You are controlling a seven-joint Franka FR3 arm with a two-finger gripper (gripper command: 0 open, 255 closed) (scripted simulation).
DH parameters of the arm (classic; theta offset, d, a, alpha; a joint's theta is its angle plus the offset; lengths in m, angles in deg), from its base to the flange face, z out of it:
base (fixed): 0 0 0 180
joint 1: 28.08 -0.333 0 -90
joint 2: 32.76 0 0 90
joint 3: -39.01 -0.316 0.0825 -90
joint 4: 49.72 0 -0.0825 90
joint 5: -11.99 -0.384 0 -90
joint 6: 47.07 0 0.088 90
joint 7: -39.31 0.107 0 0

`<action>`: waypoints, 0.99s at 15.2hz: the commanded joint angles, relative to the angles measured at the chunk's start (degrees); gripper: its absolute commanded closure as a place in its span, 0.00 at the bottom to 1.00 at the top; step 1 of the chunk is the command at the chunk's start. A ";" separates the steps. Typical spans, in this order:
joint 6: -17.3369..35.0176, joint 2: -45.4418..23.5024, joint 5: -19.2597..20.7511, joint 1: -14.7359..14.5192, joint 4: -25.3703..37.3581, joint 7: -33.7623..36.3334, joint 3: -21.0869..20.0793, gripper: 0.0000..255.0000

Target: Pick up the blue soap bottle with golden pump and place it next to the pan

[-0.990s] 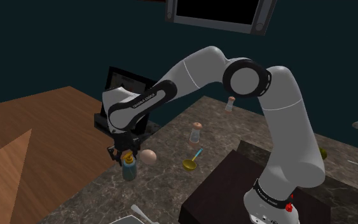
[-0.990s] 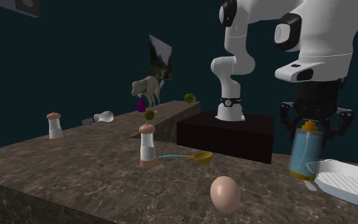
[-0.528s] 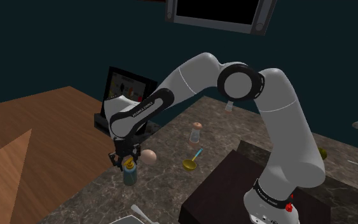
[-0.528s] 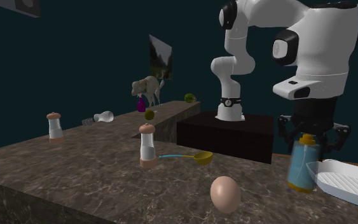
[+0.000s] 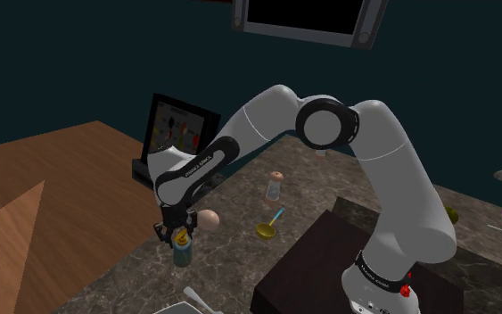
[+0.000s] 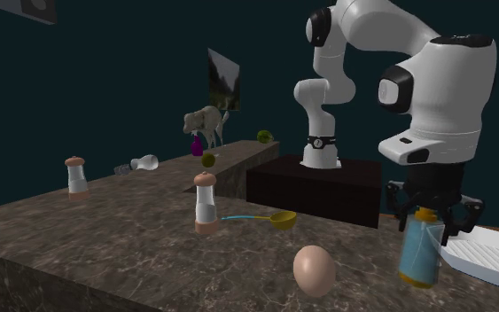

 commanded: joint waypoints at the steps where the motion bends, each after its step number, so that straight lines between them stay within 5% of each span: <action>1: 0.91 -1.21 0.16 -0.12 0.32 -0.04 0.16 1.00; 10: 1.47 -2.00 0.26 -0.20 0.55 -0.05 0.27 1.00; 11: 1.47 -2.00 0.26 -0.20 0.55 -0.05 0.27 0.00; 15: 1.47 -2.00 0.26 -0.20 0.55 -0.05 0.27 0.00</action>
